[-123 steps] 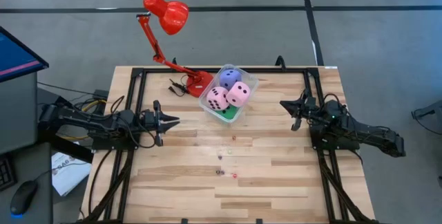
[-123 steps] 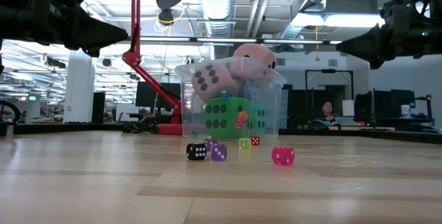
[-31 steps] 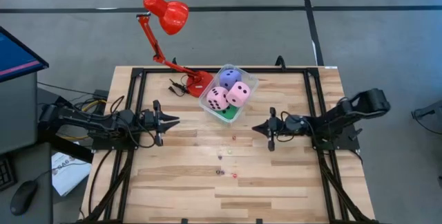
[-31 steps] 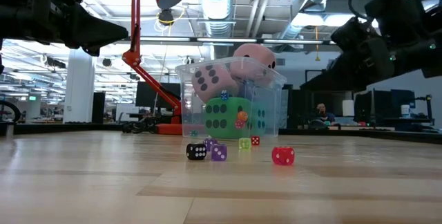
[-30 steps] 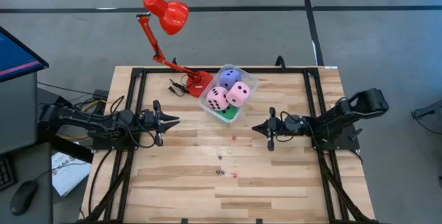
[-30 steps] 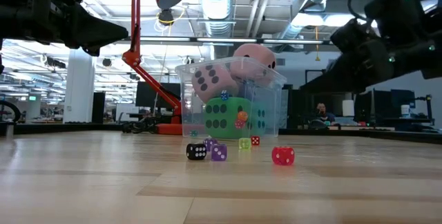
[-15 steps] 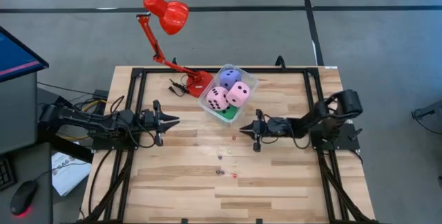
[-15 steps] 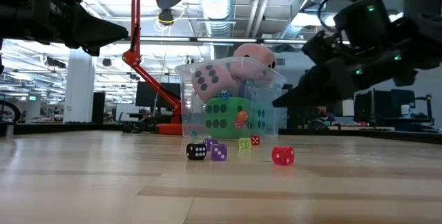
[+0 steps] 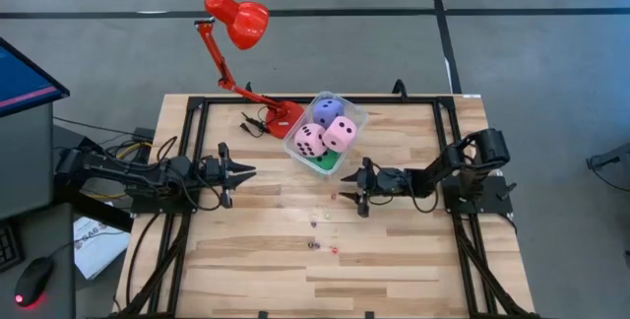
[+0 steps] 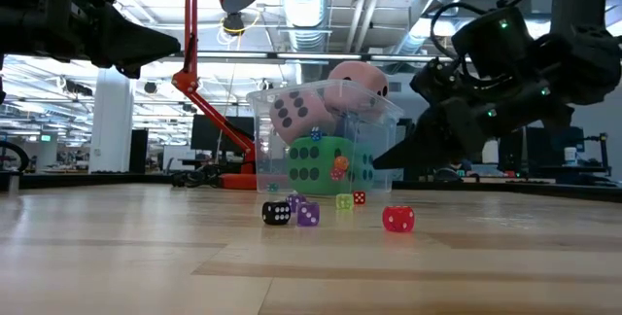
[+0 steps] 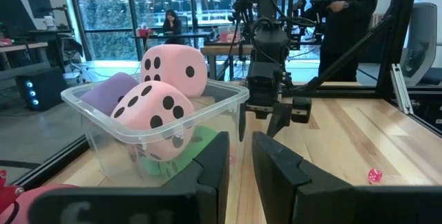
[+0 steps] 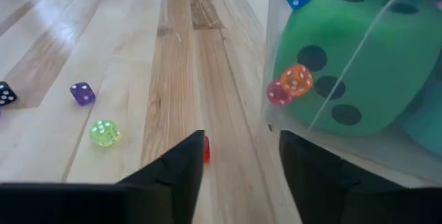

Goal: Pick & Place Dice
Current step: Put the small red dice into the transparent bin

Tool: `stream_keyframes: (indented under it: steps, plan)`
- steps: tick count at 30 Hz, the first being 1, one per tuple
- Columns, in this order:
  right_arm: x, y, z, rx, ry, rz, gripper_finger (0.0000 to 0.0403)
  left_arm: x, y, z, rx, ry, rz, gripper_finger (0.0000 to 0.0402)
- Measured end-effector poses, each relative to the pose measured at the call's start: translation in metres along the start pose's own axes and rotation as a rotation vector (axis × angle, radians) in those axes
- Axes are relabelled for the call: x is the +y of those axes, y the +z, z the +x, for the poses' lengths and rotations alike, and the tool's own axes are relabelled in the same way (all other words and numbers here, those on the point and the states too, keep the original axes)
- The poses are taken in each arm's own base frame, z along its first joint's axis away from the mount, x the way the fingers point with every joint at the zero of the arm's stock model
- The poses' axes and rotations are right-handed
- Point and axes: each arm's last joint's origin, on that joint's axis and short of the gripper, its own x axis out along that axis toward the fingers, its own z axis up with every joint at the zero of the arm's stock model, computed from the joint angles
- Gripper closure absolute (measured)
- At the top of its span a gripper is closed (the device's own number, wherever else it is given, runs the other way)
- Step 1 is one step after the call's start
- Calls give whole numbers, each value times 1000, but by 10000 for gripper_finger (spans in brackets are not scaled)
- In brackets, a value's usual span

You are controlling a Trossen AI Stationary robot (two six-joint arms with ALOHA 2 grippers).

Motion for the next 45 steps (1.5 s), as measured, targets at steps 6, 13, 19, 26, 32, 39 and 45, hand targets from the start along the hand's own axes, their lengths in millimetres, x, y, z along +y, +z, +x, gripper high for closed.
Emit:
stream_keyframes:
  steps: [6,13,19,26,32,39,45]
  plan:
    - [1,4,2,-15,2,5,164,0,0,0,-1,0,0,349]
    - [3,8,9,16,32,0,162,0,0,0,-1,0,0,349]
    - [6,15,19,76,48,-9,173,0,0,0,-1,0,0,349]
    - [7,14,20,101,46,-13,177,0,0,0,-4,0,-1,349]
    - [8,7,26,86,50,-12,177,0,0,0,-5,0,-1,349]
    - [13,-7,41,109,57,-20,177,0,1,0,-11,1,-3,349]
    - [13,-10,45,117,55,-18,177,0,1,0,-12,1,-4,349]
